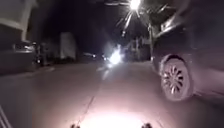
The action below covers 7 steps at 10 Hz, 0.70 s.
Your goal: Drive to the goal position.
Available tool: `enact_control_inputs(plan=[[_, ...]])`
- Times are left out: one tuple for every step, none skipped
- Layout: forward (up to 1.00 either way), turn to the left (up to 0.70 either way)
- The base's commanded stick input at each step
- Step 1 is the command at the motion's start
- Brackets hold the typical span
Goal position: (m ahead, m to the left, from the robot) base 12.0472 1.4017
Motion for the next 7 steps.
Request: enact_control_inputs(plan=[[0.85, 0.00], [0.85, 0.00], [0.85, 0.00], [0.85, 0.00], [0.85, 0.00], [0.85, 0.00], [0.85, 0.00]])
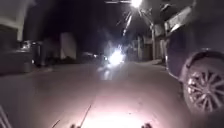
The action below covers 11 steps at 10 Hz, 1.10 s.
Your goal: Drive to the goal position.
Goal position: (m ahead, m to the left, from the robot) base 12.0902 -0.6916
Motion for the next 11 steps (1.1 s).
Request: enact_control_inputs(plan=[[0.85, 0.00], [0.85, 0.00], [0.85, 0.00], [0.85, -0.24], [0.85, -0.34], [0.85, -0.34], [0.85, -0.30], [0.85, -0.05], [0.85, 0.00], [0.85, 0.00], [0.85, 0.00]])
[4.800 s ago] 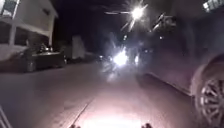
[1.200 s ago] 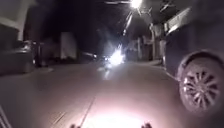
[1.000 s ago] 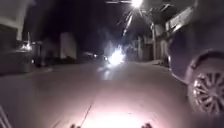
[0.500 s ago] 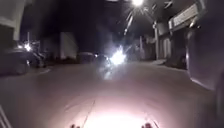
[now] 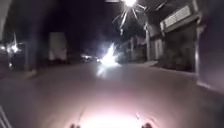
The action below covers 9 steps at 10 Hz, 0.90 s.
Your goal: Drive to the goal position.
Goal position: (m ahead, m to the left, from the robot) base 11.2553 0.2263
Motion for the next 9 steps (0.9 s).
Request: enact_control_inputs(plan=[[0.85, 0.00], [0.85, 0.00], [0.85, 0.00], [0.85, 0.00], [0.85, 0.00], [0.85, 0.00], [0.85, 0.00], [0.85, 0.00], [0.85, 0.00]])
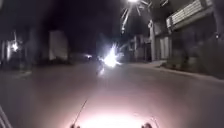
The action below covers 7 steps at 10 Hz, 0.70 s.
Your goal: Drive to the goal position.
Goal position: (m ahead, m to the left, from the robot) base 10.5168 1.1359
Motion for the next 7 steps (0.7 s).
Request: enact_control_inputs(plan=[[0.85, 0.00], [0.85, 0.00], [0.85, 0.00], [0.85, -0.20], [0.85, -0.32], [0.85, -0.34], [0.85, -0.20]])
